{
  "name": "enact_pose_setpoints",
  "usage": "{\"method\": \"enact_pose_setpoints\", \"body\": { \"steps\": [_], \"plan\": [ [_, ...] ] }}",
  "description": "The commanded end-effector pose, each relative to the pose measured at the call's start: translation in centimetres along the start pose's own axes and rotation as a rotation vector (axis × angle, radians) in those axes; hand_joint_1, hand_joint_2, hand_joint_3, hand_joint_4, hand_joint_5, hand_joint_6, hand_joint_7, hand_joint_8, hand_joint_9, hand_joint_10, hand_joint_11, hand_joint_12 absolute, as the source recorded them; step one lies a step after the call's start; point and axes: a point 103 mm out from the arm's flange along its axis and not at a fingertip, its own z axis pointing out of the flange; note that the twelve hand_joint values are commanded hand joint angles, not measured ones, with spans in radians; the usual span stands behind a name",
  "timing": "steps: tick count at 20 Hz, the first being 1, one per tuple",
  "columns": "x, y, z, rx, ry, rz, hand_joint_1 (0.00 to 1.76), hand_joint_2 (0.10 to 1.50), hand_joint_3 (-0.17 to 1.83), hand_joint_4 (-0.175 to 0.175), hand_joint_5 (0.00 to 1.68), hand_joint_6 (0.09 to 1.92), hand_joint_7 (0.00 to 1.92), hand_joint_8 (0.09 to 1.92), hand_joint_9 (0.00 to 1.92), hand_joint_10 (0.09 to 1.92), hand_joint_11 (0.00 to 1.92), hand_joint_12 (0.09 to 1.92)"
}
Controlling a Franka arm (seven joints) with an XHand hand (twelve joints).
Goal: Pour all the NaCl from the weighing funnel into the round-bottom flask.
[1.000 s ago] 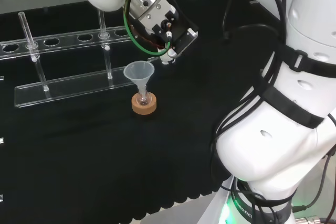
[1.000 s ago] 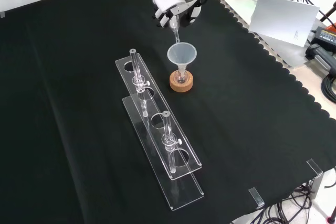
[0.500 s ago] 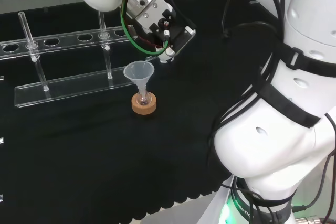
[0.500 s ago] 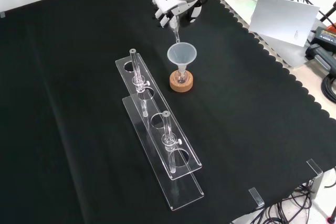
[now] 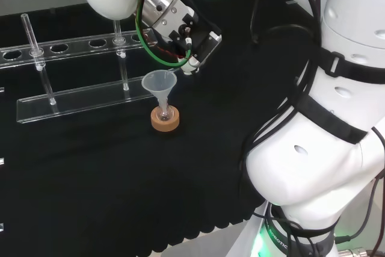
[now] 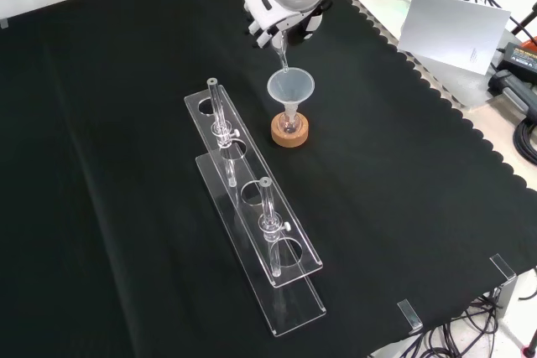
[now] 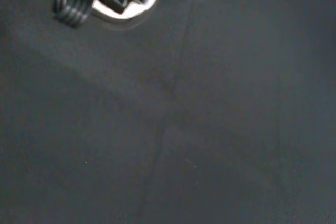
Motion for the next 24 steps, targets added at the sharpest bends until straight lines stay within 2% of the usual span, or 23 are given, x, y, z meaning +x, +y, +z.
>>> {"method": "enact_pose_setpoints", "body": {
  "steps": [1, 11, 24],
  "plan": [
    [-0.1, -0.1, -0.2, 0.001, -0.034, -0.001, 1.12, 0.67, 0.6, 0.175, 1.32, 0.56, 0.88, 0.67, 1.28, 0.14, 1.08, 0.86],
    [0.8, -0.2, -0.9, -0.004, -0.083, -0.012, 1.12, 0.67, 0.6, 0.175, 1.32, 0.56, 0.88, 0.67, 1.28, 0.14, 1.08, 0.86],
    [1.1, -0.3, -1.4, -0.001, -0.143, -0.004, 1.12, 0.67, 0.6, 0.175, 1.32, 0.56, 0.87, 0.67, 1.28, 0.13, 1.08, 0.86]
  ]
}}
